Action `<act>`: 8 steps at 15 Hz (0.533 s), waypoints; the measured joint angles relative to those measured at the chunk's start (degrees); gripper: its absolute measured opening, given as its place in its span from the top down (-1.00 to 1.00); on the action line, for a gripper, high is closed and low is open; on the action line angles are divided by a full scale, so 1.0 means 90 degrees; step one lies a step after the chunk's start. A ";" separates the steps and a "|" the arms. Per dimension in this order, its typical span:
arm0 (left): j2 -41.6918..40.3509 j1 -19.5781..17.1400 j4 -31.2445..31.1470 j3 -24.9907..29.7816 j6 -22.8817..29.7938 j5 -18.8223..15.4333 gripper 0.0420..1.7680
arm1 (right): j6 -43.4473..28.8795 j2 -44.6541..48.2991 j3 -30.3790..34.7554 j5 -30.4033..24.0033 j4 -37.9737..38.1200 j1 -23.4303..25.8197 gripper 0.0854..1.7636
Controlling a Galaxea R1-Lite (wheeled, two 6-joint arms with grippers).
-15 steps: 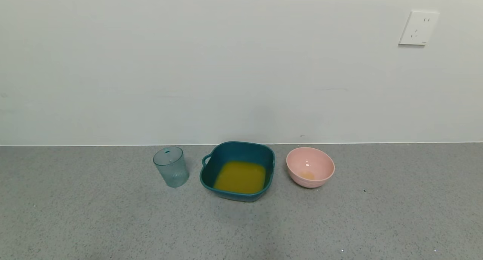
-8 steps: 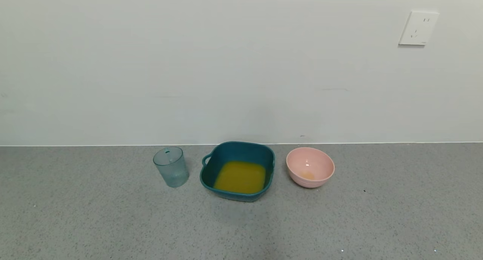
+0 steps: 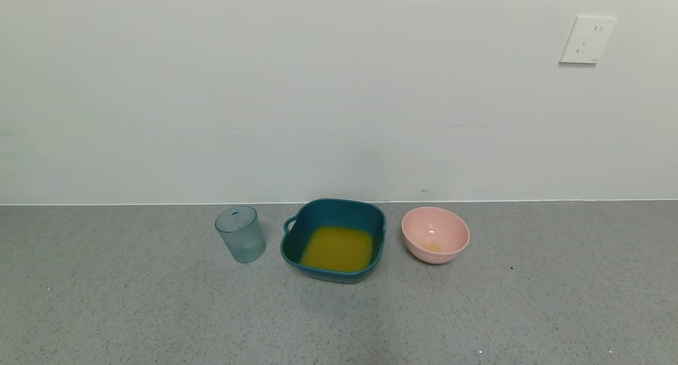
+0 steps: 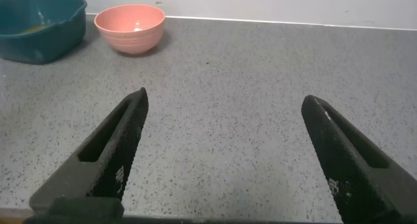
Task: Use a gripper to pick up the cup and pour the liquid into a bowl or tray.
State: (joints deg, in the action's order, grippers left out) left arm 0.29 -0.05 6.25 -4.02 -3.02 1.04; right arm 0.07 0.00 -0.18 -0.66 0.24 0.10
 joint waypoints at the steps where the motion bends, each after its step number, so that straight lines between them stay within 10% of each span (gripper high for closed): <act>1: -0.0015 0.0000 0.0037 0.0157 -0.0041 -0.0030 -0.94 | 0.0000 0.0000 0.0000 -0.0003 0.0003 0.0000 -0.94; 8: -0.0038 -0.0003 -0.0695 0.0427 0.0328 -0.0133 -0.94 | 0.0000 0.0000 0.0000 0.0000 0.0003 0.0000 -0.94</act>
State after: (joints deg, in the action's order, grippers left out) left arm -0.05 -0.07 0.00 -0.18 -0.07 -0.16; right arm 0.07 0.00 -0.18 -0.66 0.27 0.10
